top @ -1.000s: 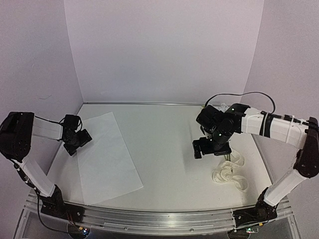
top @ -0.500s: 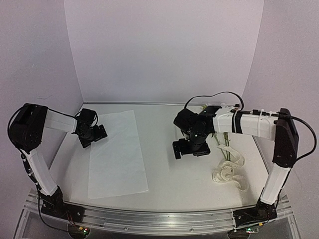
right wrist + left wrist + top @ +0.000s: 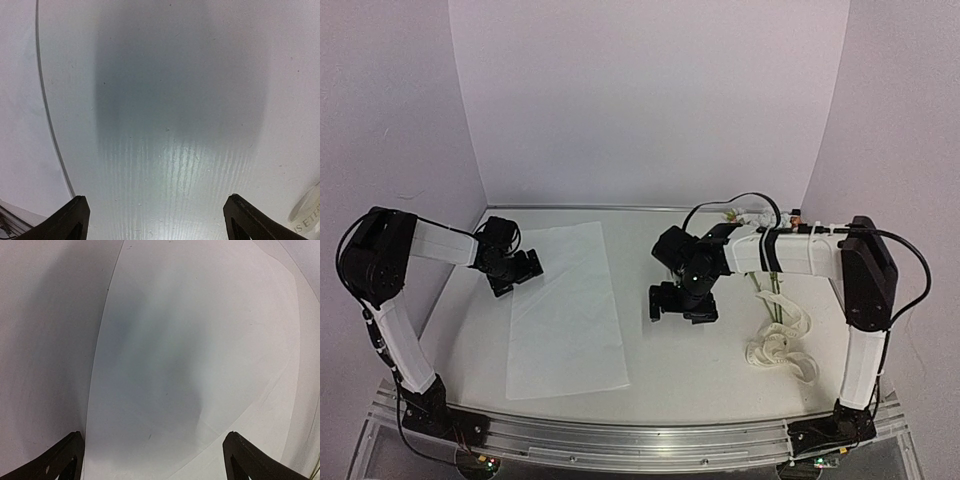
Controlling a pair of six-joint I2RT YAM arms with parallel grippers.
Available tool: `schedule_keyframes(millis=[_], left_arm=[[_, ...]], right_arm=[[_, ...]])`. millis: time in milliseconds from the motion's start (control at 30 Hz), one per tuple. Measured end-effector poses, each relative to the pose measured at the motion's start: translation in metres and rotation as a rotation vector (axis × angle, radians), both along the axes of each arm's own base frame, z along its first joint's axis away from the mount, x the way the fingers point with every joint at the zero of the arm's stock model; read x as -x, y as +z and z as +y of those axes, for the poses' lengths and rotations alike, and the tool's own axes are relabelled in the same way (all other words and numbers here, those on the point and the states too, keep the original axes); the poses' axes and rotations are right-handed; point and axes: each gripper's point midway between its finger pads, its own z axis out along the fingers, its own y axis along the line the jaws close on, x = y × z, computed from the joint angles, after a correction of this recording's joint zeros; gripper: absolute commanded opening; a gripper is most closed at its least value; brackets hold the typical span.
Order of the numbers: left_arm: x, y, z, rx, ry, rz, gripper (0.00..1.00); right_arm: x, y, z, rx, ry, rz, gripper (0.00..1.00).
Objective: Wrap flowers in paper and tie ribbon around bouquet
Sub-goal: Move the folded wrapping paper to the corner of the board, then pick up the folded wrapping paper from the center of the board.
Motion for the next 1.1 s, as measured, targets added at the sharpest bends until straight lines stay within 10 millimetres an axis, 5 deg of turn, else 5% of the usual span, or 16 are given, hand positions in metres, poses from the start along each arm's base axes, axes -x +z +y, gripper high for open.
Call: schedule_keyframes(millis=[367,700,933,1100], left_arm=[[0.032,0.006,-0.031,0.153,-0.054,0.026,0.98],[0.071,0.011,-0.032,0.186,-0.071,0.101,0.79],[0.058,0.02,0.005,0.199,-0.006,0.078,0.75],[0.017,0.027,0.031,0.194,0.045,0.047,0.74]], right_arm=[[0.026,-0.017,0.041,-0.083,-0.009,0.053,0.93],[0.04,-0.039,0.021,-0.037,-0.029,0.094,0.93],[0.041,-0.036,0.021,-0.05,-0.02,0.09,0.93],[0.041,-0.036,0.023,-0.055,0.0,0.089,0.94]])
